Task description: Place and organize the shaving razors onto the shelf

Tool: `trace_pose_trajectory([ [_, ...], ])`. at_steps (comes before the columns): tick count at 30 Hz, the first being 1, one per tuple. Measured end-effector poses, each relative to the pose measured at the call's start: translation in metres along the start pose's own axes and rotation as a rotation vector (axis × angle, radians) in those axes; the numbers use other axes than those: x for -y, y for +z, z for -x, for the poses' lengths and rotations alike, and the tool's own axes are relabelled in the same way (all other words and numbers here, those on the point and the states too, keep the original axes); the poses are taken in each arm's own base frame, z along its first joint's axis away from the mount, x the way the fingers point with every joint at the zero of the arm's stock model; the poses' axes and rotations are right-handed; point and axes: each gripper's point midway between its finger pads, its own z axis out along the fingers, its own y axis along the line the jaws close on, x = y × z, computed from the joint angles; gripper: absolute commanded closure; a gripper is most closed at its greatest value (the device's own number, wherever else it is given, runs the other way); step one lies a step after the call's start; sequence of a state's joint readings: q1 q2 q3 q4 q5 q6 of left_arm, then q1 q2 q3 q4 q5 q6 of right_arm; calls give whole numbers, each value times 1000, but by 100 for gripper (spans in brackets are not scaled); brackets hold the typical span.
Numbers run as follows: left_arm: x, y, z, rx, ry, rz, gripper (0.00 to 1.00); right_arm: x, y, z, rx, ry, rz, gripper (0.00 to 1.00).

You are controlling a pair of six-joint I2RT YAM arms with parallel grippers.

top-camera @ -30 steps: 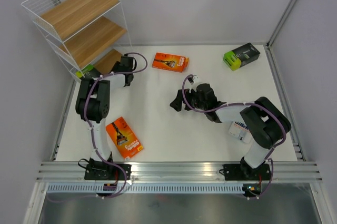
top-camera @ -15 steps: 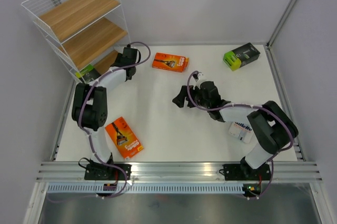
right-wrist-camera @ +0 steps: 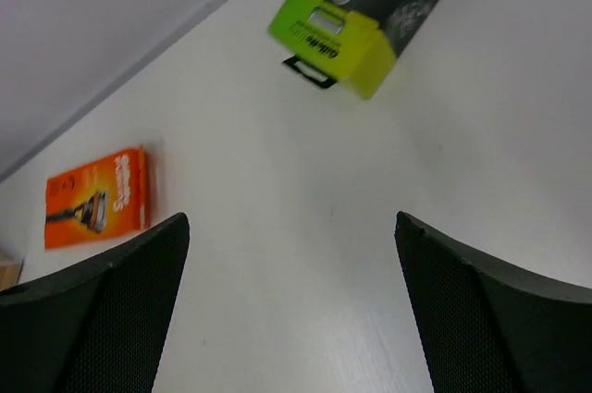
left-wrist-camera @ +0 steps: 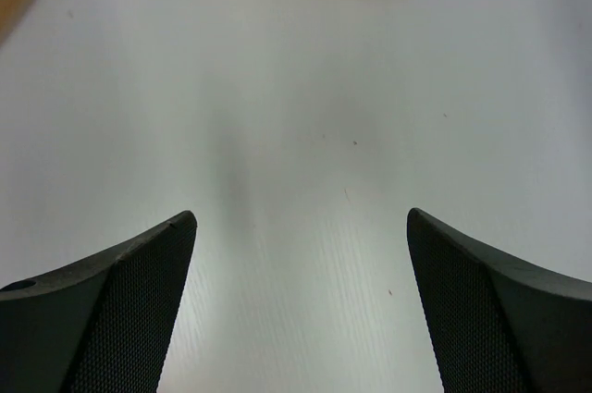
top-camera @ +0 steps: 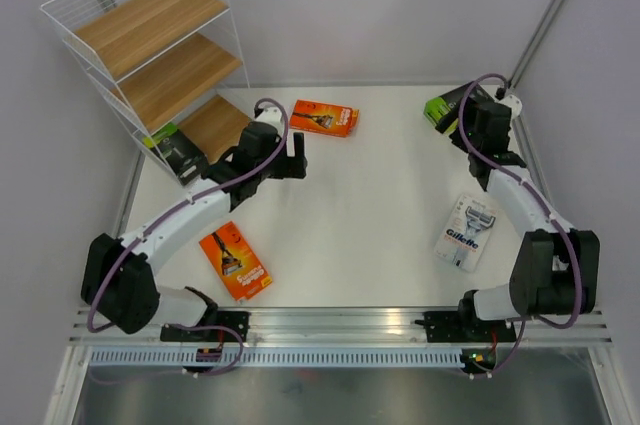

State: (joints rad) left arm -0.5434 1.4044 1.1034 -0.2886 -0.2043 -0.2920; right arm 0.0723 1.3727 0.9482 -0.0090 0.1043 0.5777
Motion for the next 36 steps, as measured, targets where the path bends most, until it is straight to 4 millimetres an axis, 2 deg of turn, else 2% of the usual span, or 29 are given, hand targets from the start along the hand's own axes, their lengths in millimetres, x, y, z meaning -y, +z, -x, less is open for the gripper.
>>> trace_pose_trajectory([
  [3,5,-10,-28,-35,-76,-50,0,41,25,22,22,71,-105,2],
  [6,8,-17,-40,-52,-118,-85,0,57,54,21,0,144,-139,7],
  [9,12,-28,-36,-25,-168,-112,0,50,79,6,-8,295,-96,12],
  [13,7,-45,-31,36,-249,-107,0,38,99,-25,1,477,-73,15],
  [18,-4,-49,-44,34,-297,-65,0,8,134,-65,-18,620,-53,21],
  [20,-8,-47,-52,16,-302,-43,0,6,141,-75,-9,690,-51,22],
  [21,-10,-47,-55,10,-304,-32,0,9,143,-78,3,725,-60,23],
  [25,-19,-43,-61,0,-316,6,0,26,152,-74,82,830,-88,38],
  [27,-23,-41,-62,-4,-318,23,0,30,157,-70,115,864,-78,40],
  [30,-27,-37,-66,-13,-317,43,0,34,168,-69,150,909,-45,40],
  [33,-36,-31,-77,-31,-317,79,0,40,175,-72,175,947,-37,34],
  [36,-47,-24,-89,-62,-325,117,0,42,175,-63,223,959,-31,30],
])
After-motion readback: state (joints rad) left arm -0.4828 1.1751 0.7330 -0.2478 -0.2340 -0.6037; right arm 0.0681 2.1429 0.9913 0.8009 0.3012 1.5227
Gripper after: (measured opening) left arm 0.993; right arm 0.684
